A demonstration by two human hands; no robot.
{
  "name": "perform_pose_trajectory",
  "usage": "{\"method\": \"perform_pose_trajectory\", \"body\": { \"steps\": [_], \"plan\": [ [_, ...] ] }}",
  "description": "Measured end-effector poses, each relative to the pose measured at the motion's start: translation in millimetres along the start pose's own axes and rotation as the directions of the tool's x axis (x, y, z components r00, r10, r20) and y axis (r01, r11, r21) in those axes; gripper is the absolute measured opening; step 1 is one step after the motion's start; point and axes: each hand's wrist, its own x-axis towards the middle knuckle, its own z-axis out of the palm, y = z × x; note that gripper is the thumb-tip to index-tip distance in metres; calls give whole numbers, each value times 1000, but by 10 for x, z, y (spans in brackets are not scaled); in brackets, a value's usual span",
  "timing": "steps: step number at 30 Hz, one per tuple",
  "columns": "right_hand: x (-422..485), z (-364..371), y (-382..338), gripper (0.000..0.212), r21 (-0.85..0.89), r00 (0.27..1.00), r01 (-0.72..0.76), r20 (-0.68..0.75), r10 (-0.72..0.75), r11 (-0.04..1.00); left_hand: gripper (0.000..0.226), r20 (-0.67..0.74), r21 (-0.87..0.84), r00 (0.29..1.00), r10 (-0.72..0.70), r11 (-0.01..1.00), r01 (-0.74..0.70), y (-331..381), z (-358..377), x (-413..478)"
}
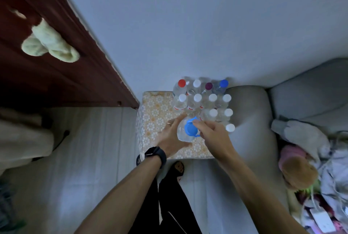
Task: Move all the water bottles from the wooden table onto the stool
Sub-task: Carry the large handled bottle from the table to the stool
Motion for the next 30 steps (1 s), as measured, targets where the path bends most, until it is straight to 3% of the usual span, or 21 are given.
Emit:
{"method": "perform_pose_trajectory", "body": {
  "steps": [6,16,21,27,30],
  "plan": [
    [274,-144,47,39,19,998,-29,-58,30,999,102,3,-34,1000,7,999,-7,41,171,290],
    [655,-195,114,27,30,998,-55,-4,55,998,100,47,17,999,-9,1000,8,58,268,710],
    [863,-313,174,34,27,999,-41,-33,42,999,103,81,52,997,-4,999,-1,28,208,785],
    [944,-390,464,9,-61,988,-60,-145,51,996,100,64,65,997,33,997,-37,60,201,733],
    [900,-374,524,47,-203,986,35,-155,-68,979,97,26,68,998,49,996,-51,69,227,690]
  ]
}}
